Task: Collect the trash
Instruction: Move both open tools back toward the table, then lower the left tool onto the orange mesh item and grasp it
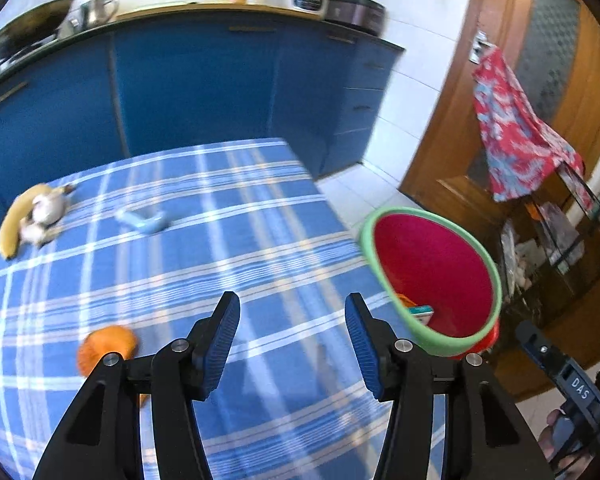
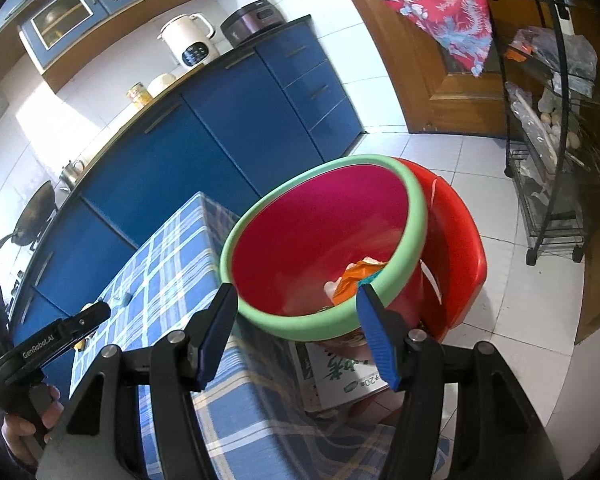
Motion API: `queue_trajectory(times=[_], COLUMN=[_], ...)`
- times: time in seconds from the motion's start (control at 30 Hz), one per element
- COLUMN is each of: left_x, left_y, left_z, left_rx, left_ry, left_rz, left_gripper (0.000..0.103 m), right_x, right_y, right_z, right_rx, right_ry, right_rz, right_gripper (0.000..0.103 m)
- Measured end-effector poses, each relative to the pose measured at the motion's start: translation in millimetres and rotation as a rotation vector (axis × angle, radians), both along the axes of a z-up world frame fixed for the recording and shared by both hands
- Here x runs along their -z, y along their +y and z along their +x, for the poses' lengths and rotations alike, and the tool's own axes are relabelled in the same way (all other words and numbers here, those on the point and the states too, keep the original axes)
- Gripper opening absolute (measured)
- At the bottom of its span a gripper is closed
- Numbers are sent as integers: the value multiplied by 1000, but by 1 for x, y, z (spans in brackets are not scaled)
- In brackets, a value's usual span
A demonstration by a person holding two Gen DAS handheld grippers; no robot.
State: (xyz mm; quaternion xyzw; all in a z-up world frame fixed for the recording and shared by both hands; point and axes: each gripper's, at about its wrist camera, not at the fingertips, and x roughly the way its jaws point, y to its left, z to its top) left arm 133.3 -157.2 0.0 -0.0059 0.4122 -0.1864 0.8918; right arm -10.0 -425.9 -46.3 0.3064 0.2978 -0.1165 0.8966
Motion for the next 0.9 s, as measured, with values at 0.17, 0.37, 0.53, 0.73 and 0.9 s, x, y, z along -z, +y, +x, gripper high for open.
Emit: queue_trajectory(times=[0.17,0.37,0.53,0.73,0.9], left_x=[8,17,25,42,59], left_y=[33,68,90,108,117], left_z=[3,4,5,13,21], left_rx=[-87,-175,-226,-279,-301], left_ry=[20,38,46,84,129], left_rz=[4,13,24,46,60], left_gripper=[59,59,59,60,60], right_x=[-1,-4,-7,-5,-4], right_y=[12,22,26,31,37], right_z=[2,2,3,6,9], right_rx=[-28,-46,-55,-65,-77], right_ry=[10,12,15,24,32], right_rz=[-1,-7,-18,-18,-23], right_gripper=[64,64,64,64,64])
